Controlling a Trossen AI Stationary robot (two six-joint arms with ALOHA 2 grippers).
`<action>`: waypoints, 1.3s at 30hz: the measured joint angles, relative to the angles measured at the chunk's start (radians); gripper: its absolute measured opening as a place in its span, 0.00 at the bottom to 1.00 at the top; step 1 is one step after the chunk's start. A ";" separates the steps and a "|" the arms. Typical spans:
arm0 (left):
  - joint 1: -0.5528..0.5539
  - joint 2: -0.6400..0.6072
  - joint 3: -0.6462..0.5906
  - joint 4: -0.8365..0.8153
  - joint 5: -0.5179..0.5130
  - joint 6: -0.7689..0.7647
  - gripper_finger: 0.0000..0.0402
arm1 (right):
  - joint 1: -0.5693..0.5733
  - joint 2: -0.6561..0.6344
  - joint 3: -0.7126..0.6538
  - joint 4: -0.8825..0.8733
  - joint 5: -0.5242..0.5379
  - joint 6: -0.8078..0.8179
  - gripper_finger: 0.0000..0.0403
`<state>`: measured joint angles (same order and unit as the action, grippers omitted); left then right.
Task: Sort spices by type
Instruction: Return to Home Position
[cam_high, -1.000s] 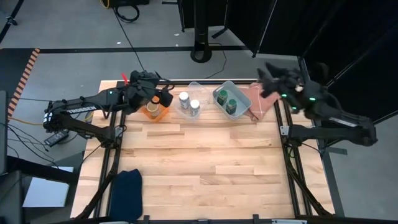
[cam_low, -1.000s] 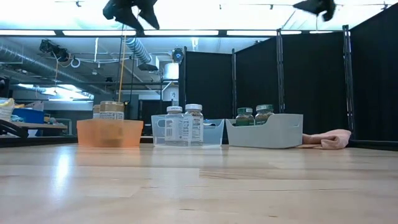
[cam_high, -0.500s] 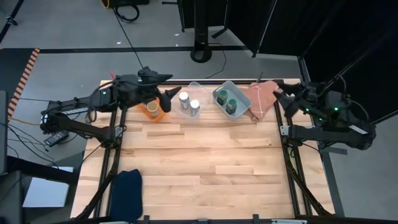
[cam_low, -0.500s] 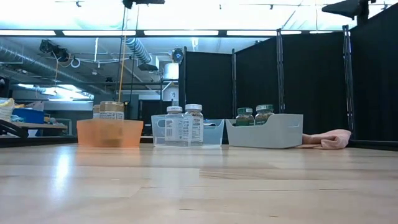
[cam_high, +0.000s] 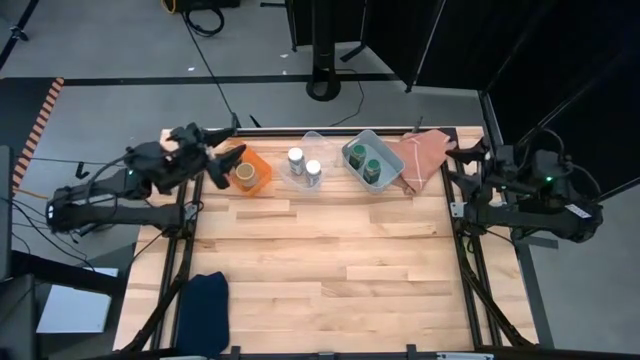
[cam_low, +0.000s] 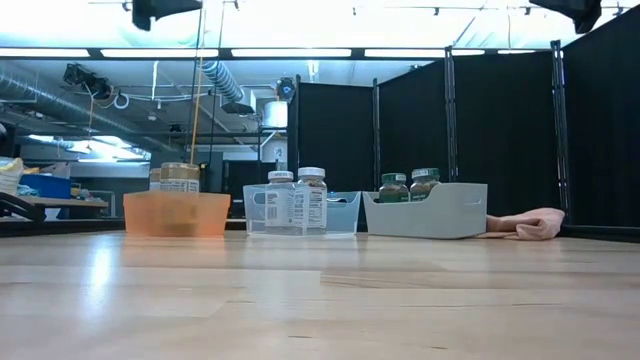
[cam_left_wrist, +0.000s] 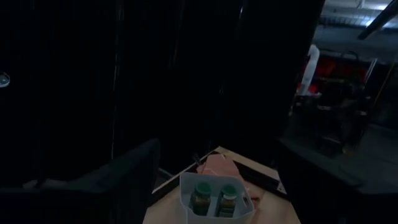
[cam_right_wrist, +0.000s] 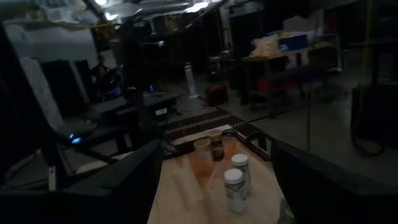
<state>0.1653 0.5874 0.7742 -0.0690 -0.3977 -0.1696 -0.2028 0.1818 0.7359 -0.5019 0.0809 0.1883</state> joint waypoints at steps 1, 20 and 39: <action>-0.003 -0.030 -0.024 0.002 0.000 -0.007 0.79 | 0.000 0.000 -0.001 0.000 -0.005 -0.006 0.76; -0.036 -0.329 -0.317 0.028 -0.013 -0.105 0.79 | 0.000 -0.181 -0.268 0.169 -0.086 0.056 0.77; -0.212 -0.378 -0.455 0.085 0.043 -0.214 0.79 | 0.001 -0.177 -0.496 0.463 -0.215 0.152 0.76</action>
<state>-0.0470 0.2090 0.3195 0.0156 -0.3552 -0.3834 -0.2020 0.0046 0.2404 -0.0394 -0.1339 0.3405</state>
